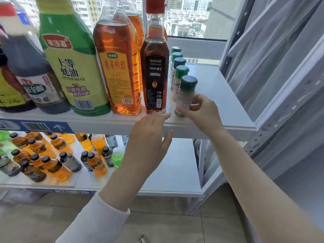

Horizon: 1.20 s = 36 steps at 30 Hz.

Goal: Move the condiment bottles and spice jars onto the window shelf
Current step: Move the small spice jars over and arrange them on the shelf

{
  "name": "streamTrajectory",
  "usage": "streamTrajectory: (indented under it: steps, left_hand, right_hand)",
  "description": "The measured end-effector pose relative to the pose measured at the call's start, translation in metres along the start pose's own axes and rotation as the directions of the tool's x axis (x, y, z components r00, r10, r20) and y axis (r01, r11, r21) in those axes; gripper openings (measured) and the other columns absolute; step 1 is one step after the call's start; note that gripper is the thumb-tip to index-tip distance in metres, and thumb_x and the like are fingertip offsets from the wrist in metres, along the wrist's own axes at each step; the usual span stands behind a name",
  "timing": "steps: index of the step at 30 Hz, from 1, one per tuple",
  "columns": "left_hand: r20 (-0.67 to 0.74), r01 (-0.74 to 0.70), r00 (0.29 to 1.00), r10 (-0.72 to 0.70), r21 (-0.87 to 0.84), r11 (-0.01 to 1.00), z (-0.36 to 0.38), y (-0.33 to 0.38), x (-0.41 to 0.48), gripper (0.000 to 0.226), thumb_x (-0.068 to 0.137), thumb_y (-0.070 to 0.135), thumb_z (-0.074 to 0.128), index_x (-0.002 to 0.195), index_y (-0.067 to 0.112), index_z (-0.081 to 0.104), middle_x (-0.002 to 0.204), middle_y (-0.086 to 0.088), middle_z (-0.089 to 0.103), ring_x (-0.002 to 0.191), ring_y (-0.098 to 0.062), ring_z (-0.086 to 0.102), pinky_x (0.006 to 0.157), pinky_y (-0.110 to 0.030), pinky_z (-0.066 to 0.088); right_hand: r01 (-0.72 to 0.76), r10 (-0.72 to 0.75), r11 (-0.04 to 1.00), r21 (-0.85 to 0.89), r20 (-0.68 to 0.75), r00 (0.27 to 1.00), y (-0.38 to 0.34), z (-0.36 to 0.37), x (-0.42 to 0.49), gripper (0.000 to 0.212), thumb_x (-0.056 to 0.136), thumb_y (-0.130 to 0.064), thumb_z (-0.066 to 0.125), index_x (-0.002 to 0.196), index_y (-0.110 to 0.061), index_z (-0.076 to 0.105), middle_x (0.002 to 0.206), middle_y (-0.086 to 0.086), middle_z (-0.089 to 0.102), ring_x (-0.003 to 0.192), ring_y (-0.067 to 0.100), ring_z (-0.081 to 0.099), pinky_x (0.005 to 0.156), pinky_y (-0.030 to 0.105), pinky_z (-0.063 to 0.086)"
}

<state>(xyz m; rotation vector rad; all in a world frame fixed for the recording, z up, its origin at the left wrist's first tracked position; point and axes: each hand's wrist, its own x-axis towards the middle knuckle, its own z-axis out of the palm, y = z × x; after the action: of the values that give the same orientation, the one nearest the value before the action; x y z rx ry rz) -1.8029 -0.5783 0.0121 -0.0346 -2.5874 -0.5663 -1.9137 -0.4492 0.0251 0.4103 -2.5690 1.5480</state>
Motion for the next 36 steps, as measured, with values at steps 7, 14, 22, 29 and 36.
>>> streamTrajectory:
  steps: [7, 14, 22, 29, 36]
  left_hand:
    - [-0.001, -0.034, 0.999, 0.034, -0.022, 0.999, 0.011, -0.009, 0.006, 0.044, 0.086, 0.033, 0.042, 0.122, 0.012, 0.056, 0.123, -0.003, 0.061, 0.115, -0.022, 0.056, 0.097, -0.031, 0.040]
    - [0.010, -0.012, 1.000, 0.013, -0.042, 0.999, 0.018, -0.013, 0.010, 0.042, 0.082, 0.025, 0.052, 0.122, 0.011, 0.057, 0.126, -0.004, 0.060, 0.118, -0.024, 0.054, 0.099, -0.033, 0.037]
    - [0.013, 0.017, 1.000, -0.017, -0.032, 0.999, 0.017, -0.016, 0.011, 0.041, 0.084, 0.018, 0.064, 0.124, 0.013, 0.055, 0.126, -0.004, 0.060, 0.119, -0.023, 0.053, 0.099, -0.028, 0.028]
    - [-0.001, 0.007, 1.000, -0.007, -0.044, 0.999, 0.015, -0.016, 0.009, 0.041, 0.085, 0.017, 0.062, 0.125, 0.012, 0.055, 0.127, -0.005, 0.059, 0.122, -0.024, 0.052, 0.100, -0.029, 0.028]
    - [-0.053, -0.048, 0.998, 0.045, -0.058, 0.997, -0.001, -0.027, -0.016, 0.039, 0.085, 0.022, 0.054, 0.123, 0.011, 0.057, 0.125, -0.005, 0.061, 0.120, -0.025, 0.054, 0.101, -0.032, 0.032]
  right_hand:
    - [-0.011, 0.010, 0.999, -0.053, -0.015, 1.000, 0.008, 0.009, 0.010, 0.048, 0.070, -0.027, 0.080, 0.109, -0.011, 0.059, 0.104, 0.003, 0.068, 0.088, 0.016, 0.066, 0.073, 0.015, 0.049]
    - [0.024, -0.028, 0.995, -0.093, -0.035, 0.999, 0.009, 0.015, 0.013, 0.041, 0.068, -0.027, 0.081, 0.100, -0.013, 0.060, 0.086, -0.005, 0.062, 0.068, -0.003, 0.056, 0.060, -0.001, 0.041]
    - [0.046, -0.055, 0.990, -0.136, -0.058, 0.997, 0.011, 0.020, 0.014, 0.048, 0.070, -0.028, 0.080, 0.108, -0.009, 0.057, 0.100, -0.001, 0.063, 0.073, 0.003, 0.052, 0.060, -0.005, 0.036]
    - [0.058, -0.066, 0.991, -0.118, -0.071, 0.995, 0.016, 0.022, 0.006, 0.068, 0.069, -0.033, 0.079, 0.124, -0.009, 0.048, 0.124, 0.006, 0.056, 0.105, 0.013, 0.056, 0.084, 0.011, 0.044]
    - [0.064, -0.082, 0.995, -0.072, -0.284, 0.955, 0.004, 0.005, -0.057, 0.057, 0.077, -0.033, 0.072, 0.124, -0.012, 0.049, 0.118, -0.005, 0.047, 0.112, 0.009, 0.048, 0.097, 0.024, 0.043]
